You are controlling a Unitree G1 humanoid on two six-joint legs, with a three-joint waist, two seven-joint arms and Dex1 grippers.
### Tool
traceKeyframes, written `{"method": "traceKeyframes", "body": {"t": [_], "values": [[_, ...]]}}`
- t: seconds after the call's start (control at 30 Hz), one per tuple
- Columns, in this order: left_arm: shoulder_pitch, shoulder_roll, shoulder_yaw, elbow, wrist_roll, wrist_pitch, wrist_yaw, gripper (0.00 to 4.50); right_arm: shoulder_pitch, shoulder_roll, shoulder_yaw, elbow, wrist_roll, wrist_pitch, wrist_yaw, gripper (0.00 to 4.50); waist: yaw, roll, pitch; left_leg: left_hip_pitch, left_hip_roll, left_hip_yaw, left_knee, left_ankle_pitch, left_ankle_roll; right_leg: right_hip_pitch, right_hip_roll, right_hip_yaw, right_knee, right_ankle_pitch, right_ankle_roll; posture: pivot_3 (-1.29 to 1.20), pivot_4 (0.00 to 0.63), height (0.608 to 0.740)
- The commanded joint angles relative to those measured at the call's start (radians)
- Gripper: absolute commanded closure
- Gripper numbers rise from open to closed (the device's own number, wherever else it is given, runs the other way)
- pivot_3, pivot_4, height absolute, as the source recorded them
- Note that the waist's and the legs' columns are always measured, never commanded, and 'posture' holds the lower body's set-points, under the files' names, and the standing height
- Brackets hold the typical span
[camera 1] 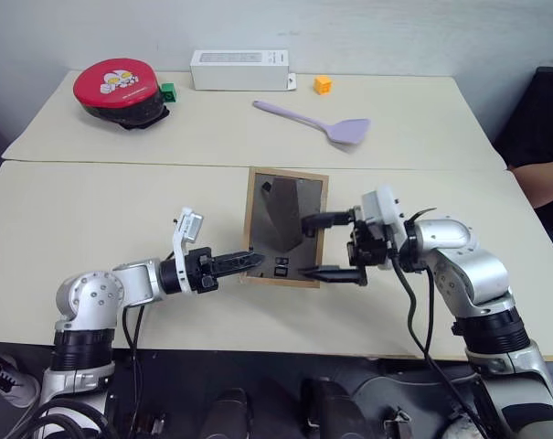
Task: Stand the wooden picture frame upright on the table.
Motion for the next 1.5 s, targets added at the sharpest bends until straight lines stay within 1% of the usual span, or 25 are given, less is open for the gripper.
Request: {"method": "traceKeyframes", "body": {"t": [0.03, 0.07, 0.1, 0.17, 0.23, 0.27, 0.33, 0.4, 0.53, 0.63, 0.73, 0.87, 0.93, 0.97, 1.03, 1.1, 1.13, 1.2, 1.3, 1.33, 1.37, 1.43, 1.47, 1.5], "values": [[-0.061, 0.010, 0.066, 0.096, -0.121, 0.181, 0.090, 3.25, 0.004, -0.012, -0.102, 0.075, -0.043, -0.225, 0.001, 0.05, 0.000, 0.000, 0.000, 0.000, 0.000, 0.000, 0.000, 0.000, 0.000, 0.000, 0.000, 0.000, 0.000, 0.000, 0.000, 0.00, 0.150, 0.740], [-0.076, 0.016, 0.070, 0.131, -0.154, 0.204, 0.111, 3.25, 0.000, -0.016, -0.115, 0.105, -0.059, -0.285, 0.007, 0.05, 0.001, 0.000, 0.000, 0.000, 0.000, 0.000, 0.000, 0.000, 0.000, 0.000, 0.000, 0.000, 0.000, 0.000, 0.000, 0.00, 0.150, 0.740], [-0.090, 0.042, 0.052, 0.172, -0.203, 0.212, 0.133, 3.25, -0.002, -0.025, -0.127, 0.141, -0.086, -0.373, 0.019, 0.05, 0.001, 0.000, 0.000, 0.000, 0.000, 0.000, 0.000, 0.000, 0.000, 0.000, 0.000, 0.000, 0.001, 0.000, 0.000, 0.00, 0.150, 0.740], [-0.107, 0.106, -0.012, 0.244, -0.312, 0.213, 0.174, 3.25, -0.001, -0.046, -0.124, 0.224, -0.163, -0.597, 0.051, 0.05, -0.001, 0.000, 0.000, 0.000, 0.000, 0.000, 0.001, 0.000, 0.000, 0.000, 0.000, 0.000, 0.001, 0.000, 0.000, 0.00, 0.150, 0.740], [-0.118, 0.152, -0.064, 0.285, -0.392, 0.213, 0.216, 3.25, 0.002, -0.053, -0.108, 0.275, -0.186, -0.693, 0.077, 0.05, -0.004, 0.000, 0.000, 0.001, 0.000, 0.000, 0.000, 0.000, -0.001, 0.000, 0.000, 0.000, 0.001, 0.000, 0.000, 0.00, 0.150, 0.740], [-0.135, 0.169, -0.098, 0.337, -0.442, 0.213, 0.250, 3.25, 0.001, -0.046, -0.092, 0.314, -0.216, -0.785, 0.079, 0.05, -0.007, 0.000, 0.000, 0.001, 0.000, 0.000, 0.000, 0.000, -0.001, 0.000, 0.000, 0.000, 0.001, 0.000, 0.000, 0.00, 0.150, 0.740], [-0.166, 0.177, -0.131, 0.420, -0.524, 0.213, 0.307, 3.25, -0.016, -0.034, -0.070, 0.400, -0.331, -1.037, 0.028, 0.05, -0.008, 0.000, 0.000, 0.002, 0.000, 0.000, 0.000, 0.001, -0.001, 0.001, 0.000, 0.000, 0.001, 0.000, 0.000, 0.00, 0.150, 0.740], [-0.182, 0.190, -0.173, 0.443, -0.602, 0.213, 0.346, 3.25, -0.041, -0.004, -0.068, 0.483, -0.464, -1.215, -0.088, 0.05, -0.013, 0.000, 0.000, 0.002, 0.000, 0.000, 0.001, 0.001, -0.002, 0.001, 0.000, 0.000, 0.002, 0.000, 0.000, 0.00, 0.150, 0.740], [-0.193, 0.205, -0.255, 0.481, -0.773, 0.186, 0.422, 3.25, -0.086, 0.047, -0.051, 0.586, -0.644, -1.382, -0.267, 0.05, -0.027, 0.000, 0.000, 0.002, 0.000, 0.000, 0.001, 0.002, -0.003, 0.000, 0.000, 0.001, 0.003, 0.000, 0.000, 0.00, 0.150, 0.740], [-0.220, 0.214, -0.294, 0.491, -0.804, 0.191, 0.423, 3.25, -0.117, 0.081, -0.036, 0.649, -0.776, -1.406, -0.416, 0.05, -0.028, 0.000, 0.000, 0.002, 0.000, 0.000, 0.001, 0.002, -0.004, -0.001, 0.001, 0.001, 0.004, 0.000, 0.000, 0.00, 0.150, 0.740], [-0.238, 0.213, -0.301, 0.505, -0.804, 0.188, 0.421, 3.25, -0.140, 0.087, -0.023, 0.690, -0.890, -1.427, -0.557, 0.64, -0.028, 0.000, 0.000, 0.003, 0.000, 0.000, 0.001, 0.003, -0.005, -0.001, 0.001, 0.001, 0.005, 0.000, 0.000, 0.00, 0.150, 0.740], [-0.243, 0.226, -0.301, 0.497, -0.804, 0.186, 0.419, 3.25, -0.154, 0.073, -0.005, 0.717, -0.962, -1.432, -0.700, 1.94, -0.030, 0.000, 0.000, 0.003, -0.001, 0.000, 0.001, 0.003, -0.005, -0.001, 0.001, 0.001, 0.005, 0.000, 0.000, 0.00, 0.150, 0.740], [-0.209, 0.214, -0.265, 0.425, -0.804, 0.141, 0.441, 3.25, -0.157, 0.061, -0.004, 0.715, -1.006, -1.449, -0.777, 2.67, -0.030, 0.000, 0.000, 0.003, -0.002, 0.000, 0.001, 0.003, -0.005, -0.001, 0.001, 0.000, 0.005, 0.000, 0.000, 0.00, 0.150, 0.740], [-0.181, 0.202, -0.239, 0.364, -0.804, 0.097, 0.472, 3.25, -0.159, 0.059, 0.004, 0.723, -1.005, -1.443, -0.794, 2.85, -0.031, 0.000, 0.000, 0.003, -0.002, 0.000, 0.001, 0.004, -0.005, -0.001, 0.001, 0.001, 0.005, 0.000, 0.000, 0.00, 0.150, 0.740], [-0.151, 0.169, -0.198, 0.323, -0.804, 0.044, 0.532, 3.25, -0.165, 0.052, 0.015, 0.727, -1.028, -1.450, -0.843, 2.86, -0.030, 0.000, 0.000, 0.003, -0.003, -0.001, 0.001, 0.004, -0.005, -0.001, 0.001, 0.002, 0.006, 0.000, 0.000, 0.00, 0.150, 0.740], [-0.136, 0.151, -0.176, 0.306, -0.804, 0.032, 0.557, 2.53, -0.172, 0.047, 0.028, 0.729, -1.045, -1.456, -0.880, 2.86, -0.029, 0.000, 0.000, 0.003, -0.003, -0.001, 0.001, 0.004, -0.005, -0.001, 0.001, 0.002, 0.005, 0.000, 0.000, 0.00, 0.150, 0.740], [-0.136, 0.147, -0.163, 0.308, -0.804, 0.042, 0.548, 2.30, -0.179, 0.048, 0.030, 0.727, -1.048, -1.456, -0.898, 2.89, -0.030, 0.000, 0.000, 0.004, -0.003, -0.001, 0.002, 0.004, -0.005, -0.001, 0.001, 0.002, 0.006, 0.000, 0.000, 0.00, 0.150, 0.740], [-0.131, 0.156, -0.141, 0.300, -0.804, 0.055, 0.535, 1.64, -0.191, 0.042, 0.039, 0.720, -1.065, -1.467, -0.939, 3.19, -0.031, 0.000, 0.000, 0.004, -0.003, -0.001, 0.002, 0.004, -0.005, -0.001, 0.001, 0.003, 0.007, 0.000, 0.000, 0.00, 0.150, 0.740], [-0.096, 0.232, -0.097, 0.274, -0.804, 0.029, 0.578, 0.75, -0.203, 0.030, 0.055, 0.719, -1.056, -1.466, -0.970, 3.19, -0.041, 0.000, 0.000, 0.004, -0.003, -0.001, 0.001, 0.004, -0.005, -0.002, 0.001, 0.003, 0.010, 0.000, 0.000, 0.00, 0.150, 0.740], [-0.084, 0.264, -0.079, 0.272, -0.804, 0.019, 0.580, 0.69, -0.206, 0.025, 0.064, 0.723, -1.042, -1.463, -0.968, 3.19, -0.044, 0.000, 0.000, 0.004, -0.003, -0.001, 0.001, 0.004, -0.005, -0.002, 0.002, 0.004, 0.011, 0.000, -0.001, 0.00, 0.150, 0.740], [-0.063, 0.311, -0.049, 0.250, -0.757, 0.007, 0.563, 0.69, -0.205, 0.020, 0.073, 0.721, -1.012, -1.465, -0.959, 3.19, -0.048, 0.000, 0.000, 0.004, -0.003, -0.002, 0.000, 0.004, -0.005, -0.002, 0.002, 0.004, 0.011, 0.000, -0.001, 0.00, 0.150, 0.740], [-0.018, 0.380, 0.045, 0.227, -0.596, -0.093, 0.490, 0.69, -0.194, 0.012, 0.108, 0.715, -0.900, -1.455, -0.909, 3.19, -0.056, 0.000, 0.000, 0.005, -0.003, -0.003, -0.001, 0.004, -0.005, -0.002, 0.003, 0.005, 0.011, -0.001, -0.001, 0.00, 0.150, 0.740], [0.006, 0.409, 0.059, 0.192, -0.508, -0.130, 0.438, 0.69, -0.188, 0.008, 0.121, 0.708, -0.857, -1.447, -0.889, 3.19, -0.057, 0.000, 0.000, 0.005, -0.003, -0.003, -0.002, 0.004, -0.005, -0.003, 0.003, 0.006, 0.011, -0.001, -0.002, 0.00, 0.150, 0.740], [0.042, 0.418, 0.105, 0.154, -0.433, -0.206, 0.328, 0.69, -0.170, 0.008, 0.144, 0.688, -0.744, -1.399, -0.827, 3.19, -0.056, 0.000, 0.000, 0.005, -0.003, -0.003, -0.002, 0.004, -0.005, -0.003, 0.003, 0.006, 0.010, -0.001, -0.002, 0.00, 0.150, 0.740]]}}
